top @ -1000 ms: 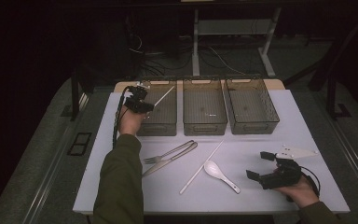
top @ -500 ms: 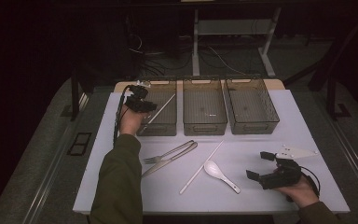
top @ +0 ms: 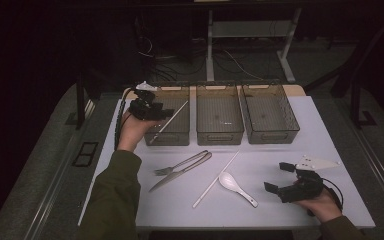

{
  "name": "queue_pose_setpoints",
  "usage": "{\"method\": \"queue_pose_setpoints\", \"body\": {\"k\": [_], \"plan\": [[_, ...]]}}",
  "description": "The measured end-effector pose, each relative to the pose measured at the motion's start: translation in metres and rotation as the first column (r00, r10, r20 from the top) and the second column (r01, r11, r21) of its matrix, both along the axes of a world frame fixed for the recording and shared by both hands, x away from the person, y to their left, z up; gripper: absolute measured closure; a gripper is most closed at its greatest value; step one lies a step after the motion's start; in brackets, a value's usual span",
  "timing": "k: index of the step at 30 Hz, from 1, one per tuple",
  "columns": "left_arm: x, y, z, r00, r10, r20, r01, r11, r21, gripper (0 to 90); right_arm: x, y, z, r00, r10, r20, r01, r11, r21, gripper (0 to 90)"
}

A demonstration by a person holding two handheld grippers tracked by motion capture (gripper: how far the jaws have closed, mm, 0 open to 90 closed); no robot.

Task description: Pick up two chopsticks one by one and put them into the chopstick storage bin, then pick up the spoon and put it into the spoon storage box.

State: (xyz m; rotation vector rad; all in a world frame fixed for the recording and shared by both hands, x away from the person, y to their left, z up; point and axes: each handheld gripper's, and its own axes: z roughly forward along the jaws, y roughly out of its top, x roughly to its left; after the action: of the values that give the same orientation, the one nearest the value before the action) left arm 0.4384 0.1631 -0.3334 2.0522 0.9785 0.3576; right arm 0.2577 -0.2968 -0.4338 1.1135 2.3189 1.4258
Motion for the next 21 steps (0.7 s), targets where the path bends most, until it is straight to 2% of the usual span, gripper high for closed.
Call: {"method": "queue_pose_setpoints", "body": {"k": [5, 10, 21], "plan": [[-0.02, -0.009, 0.008, 0.9989, -0.038, 0.028, 0.039, 0.999, -0.021, 38.0, -0.001, 0.0, 0.0, 1.0, -0.003, 0.002, 0.003, 1.0, 0.0, 0.9], [-0.042, -0.019, 0.011, 0.994, -0.093, 0.057, 0.095, 0.995, -0.032, 36.9, 0.0, 0.0, 0.0, 1.0, -0.004, 0.004, 0.004, 1.0, 0.0, 0.8], [-0.088, -0.036, 0.004, 0.9819, -0.168, 0.087, 0.173, 0.9836, -0.051, 33.3, 0.0, -0.001, 0.0, 1.0, -0.004, 0.001, 0.004, 1.0, -0.002, 0.8]]}}
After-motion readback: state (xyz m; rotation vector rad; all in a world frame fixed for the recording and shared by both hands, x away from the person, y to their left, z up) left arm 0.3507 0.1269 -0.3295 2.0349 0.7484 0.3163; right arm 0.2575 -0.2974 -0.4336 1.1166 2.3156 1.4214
